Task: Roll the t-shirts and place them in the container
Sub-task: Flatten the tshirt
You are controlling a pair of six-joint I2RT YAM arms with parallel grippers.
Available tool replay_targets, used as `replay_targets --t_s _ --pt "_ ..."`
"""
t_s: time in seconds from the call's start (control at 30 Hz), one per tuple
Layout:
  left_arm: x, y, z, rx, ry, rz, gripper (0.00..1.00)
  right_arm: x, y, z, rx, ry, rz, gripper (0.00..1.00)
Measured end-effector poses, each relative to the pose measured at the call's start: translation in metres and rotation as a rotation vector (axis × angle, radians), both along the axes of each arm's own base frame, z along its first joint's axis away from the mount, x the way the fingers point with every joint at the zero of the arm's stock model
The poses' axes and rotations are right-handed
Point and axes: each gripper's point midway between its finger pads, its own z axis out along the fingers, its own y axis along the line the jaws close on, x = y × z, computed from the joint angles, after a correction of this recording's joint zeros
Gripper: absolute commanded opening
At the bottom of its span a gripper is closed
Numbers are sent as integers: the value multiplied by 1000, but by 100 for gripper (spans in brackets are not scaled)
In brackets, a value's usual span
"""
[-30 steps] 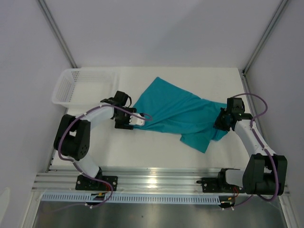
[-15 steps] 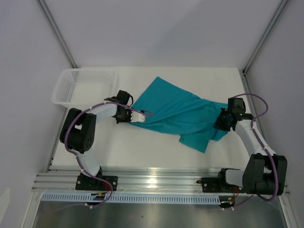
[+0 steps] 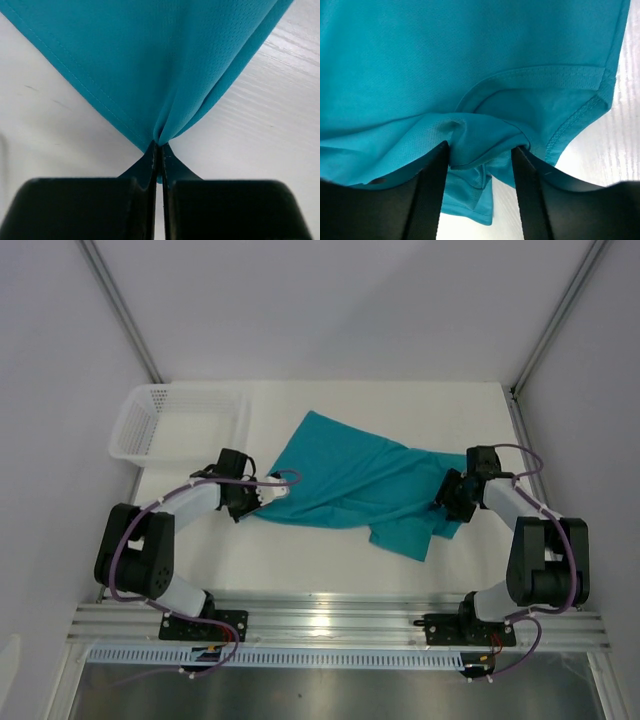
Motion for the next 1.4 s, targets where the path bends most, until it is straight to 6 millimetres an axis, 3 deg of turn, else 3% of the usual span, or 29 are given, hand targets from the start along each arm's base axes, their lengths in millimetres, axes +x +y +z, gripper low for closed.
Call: replay_targets --t_s 0.07,0.17,0.4,0.53,0.67,0.8,0.9,1.0,1.23,1.33,1.4 --pt "-9 2 -12 2 44 20 1 -2 2 -2 3 6 2 59" --pt "-8 1 -14 -7 50 43 1 -7 5 2 4 -11 -4 64" --pt "-5 -1 -12 -25 41 76 1 -23 11 32 -21 -110 -12 62" --pt "-4 -1 -12 -28 38 80 1 -34 17 28 -1 -105 -16 62" --pt "-4 -1 -11 -29 36 84 1 -43 22 21 13 -79 -22 69" --pt "-4 -1 -11 -30 37 87 1 -35 4 28 12 -84 -83 70" --pt "-4 -1 -11 -30 36 88 1 -20 -10 44 9 -102 -120 71" --pt "-3 -2 -10 -33 33 92 1 -14 -6 65 30 -161 -103 72" --pt "-3 -2 -8 -41 34 106 1 -58 10 86 57 -220 -80 72" --pt "-1 -3 -4 -44 32 110 1 -66 5 95 43 -207 -97 72" --pt "2 -4 -1 -46 24 110 1 -60 -5 119 19 -209 -116 72"
